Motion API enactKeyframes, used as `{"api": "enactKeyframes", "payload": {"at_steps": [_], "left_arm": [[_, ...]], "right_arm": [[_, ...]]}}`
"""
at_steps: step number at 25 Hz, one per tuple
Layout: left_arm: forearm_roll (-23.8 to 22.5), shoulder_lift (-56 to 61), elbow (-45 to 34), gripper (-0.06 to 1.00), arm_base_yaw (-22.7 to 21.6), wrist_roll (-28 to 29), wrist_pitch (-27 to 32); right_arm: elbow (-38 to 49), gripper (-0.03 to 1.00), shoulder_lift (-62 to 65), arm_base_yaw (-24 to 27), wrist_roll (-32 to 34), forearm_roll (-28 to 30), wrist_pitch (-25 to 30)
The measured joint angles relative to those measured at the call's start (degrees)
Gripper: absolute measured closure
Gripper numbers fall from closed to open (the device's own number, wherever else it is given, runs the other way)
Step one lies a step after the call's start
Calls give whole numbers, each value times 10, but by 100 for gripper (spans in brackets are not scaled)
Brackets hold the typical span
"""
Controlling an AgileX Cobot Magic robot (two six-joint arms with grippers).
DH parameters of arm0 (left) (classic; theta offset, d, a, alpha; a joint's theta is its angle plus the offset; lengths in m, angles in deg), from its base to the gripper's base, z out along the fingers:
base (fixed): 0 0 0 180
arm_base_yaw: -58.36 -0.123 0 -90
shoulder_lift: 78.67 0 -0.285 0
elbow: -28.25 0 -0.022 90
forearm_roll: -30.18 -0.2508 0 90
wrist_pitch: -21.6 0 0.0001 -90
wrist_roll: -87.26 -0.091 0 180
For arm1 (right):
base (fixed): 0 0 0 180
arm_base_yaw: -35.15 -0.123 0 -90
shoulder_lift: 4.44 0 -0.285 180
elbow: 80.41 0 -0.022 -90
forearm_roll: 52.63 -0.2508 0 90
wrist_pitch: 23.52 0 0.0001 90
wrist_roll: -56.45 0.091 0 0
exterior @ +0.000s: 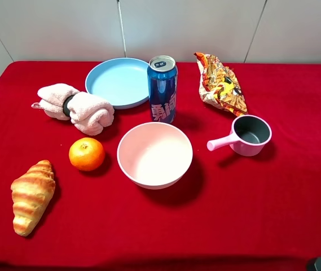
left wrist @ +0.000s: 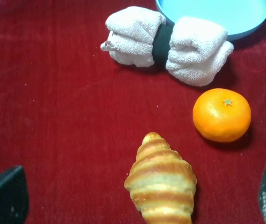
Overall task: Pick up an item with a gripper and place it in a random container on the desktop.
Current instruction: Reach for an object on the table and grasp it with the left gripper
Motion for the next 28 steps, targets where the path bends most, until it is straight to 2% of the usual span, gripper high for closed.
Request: {"api": "enactKeyframes", "payload": {"at_steps": [28], "left_arm": [[0, 0, 0, -3, 0, 0, 0]], "right_arm": [[0, 27, 0, 0, 0, 0, 0]]}}
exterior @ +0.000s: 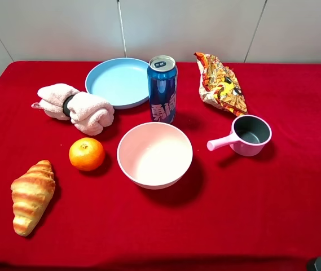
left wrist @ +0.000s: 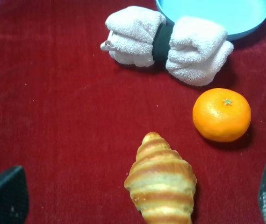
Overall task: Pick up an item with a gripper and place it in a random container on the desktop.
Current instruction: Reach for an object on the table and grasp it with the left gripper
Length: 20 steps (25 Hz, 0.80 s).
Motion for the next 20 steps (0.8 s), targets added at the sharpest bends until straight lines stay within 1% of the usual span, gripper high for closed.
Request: {"api": "enactKeyframes", "payload": {"at_steps": [5, 9, 19, 20], "left_arm": [[9, -1, 10, -3, 0, 0, 4], [18, -35, 31, -3, 0, 0, 8], [19, -218, 122, 0, 0, 0, 36], [19, -252, 140, 1, 0, 0, 43]], "right_arm": [[0, 27, 0, 0, 0, 0, 0], [0, 27, 0, 0, 0, 0, 0], [0, 27, 0, 0, 0, 0, 0], [0, 27, 0, 0, 0, 0, 0]]}}
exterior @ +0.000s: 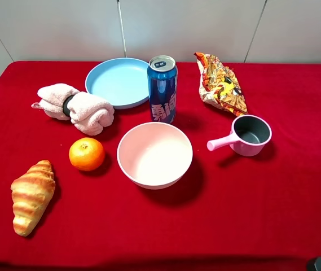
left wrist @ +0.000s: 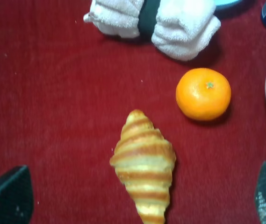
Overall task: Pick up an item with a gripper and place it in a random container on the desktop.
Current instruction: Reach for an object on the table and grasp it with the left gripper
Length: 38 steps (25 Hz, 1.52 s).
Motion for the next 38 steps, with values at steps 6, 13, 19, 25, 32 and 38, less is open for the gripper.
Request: {"api": "enactKeyframes", "payload": {"at_steps": [6, 13, 19, 25, 32, 38], "left_arm": [[1, -96, 48, 2, 0, -9, 16], [8, -148, 67, 3, 0, -12, 16], [38, -152, 67, 3, 0, -18, 16], [40, -157, 68, 3, 5, -28, 16], [40, -220, 70, 3, 7, -66, 15], [20, -274, 70, 4, 64, -70, 14]], "right_arm": [[0, 27, 0, 0, 0, 0, 0], [0, 27, 0, 0, 0, 0, 0], [0, 27, 0, 0, 0, 0, 0], [0, 27, 0, 0, 0, 0, 0], [0, 27, 0, 0, 0, 0, 0], [0, 27, 0, 0, 0, 0, 0]]}}
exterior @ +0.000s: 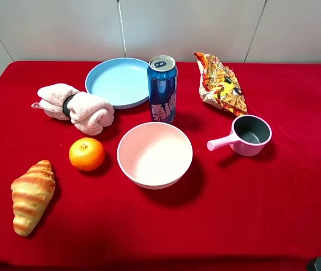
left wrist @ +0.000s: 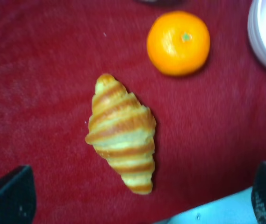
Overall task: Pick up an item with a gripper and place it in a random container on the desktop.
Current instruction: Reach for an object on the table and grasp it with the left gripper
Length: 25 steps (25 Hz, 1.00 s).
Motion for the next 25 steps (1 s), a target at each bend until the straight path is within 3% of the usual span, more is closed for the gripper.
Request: {"api": "enactKeyframes", "payload": {"at_steps": [14, 25], "left_arm": [[-59, -145, 0, 4, 142, 64, -42], [-68, -297, 0, 4, 226, 87, -141]], "right_arm": [[0, 27, 0, 0, 0, 0, 0], [0, 27, 0, 0, 0, 0, 0]]}}
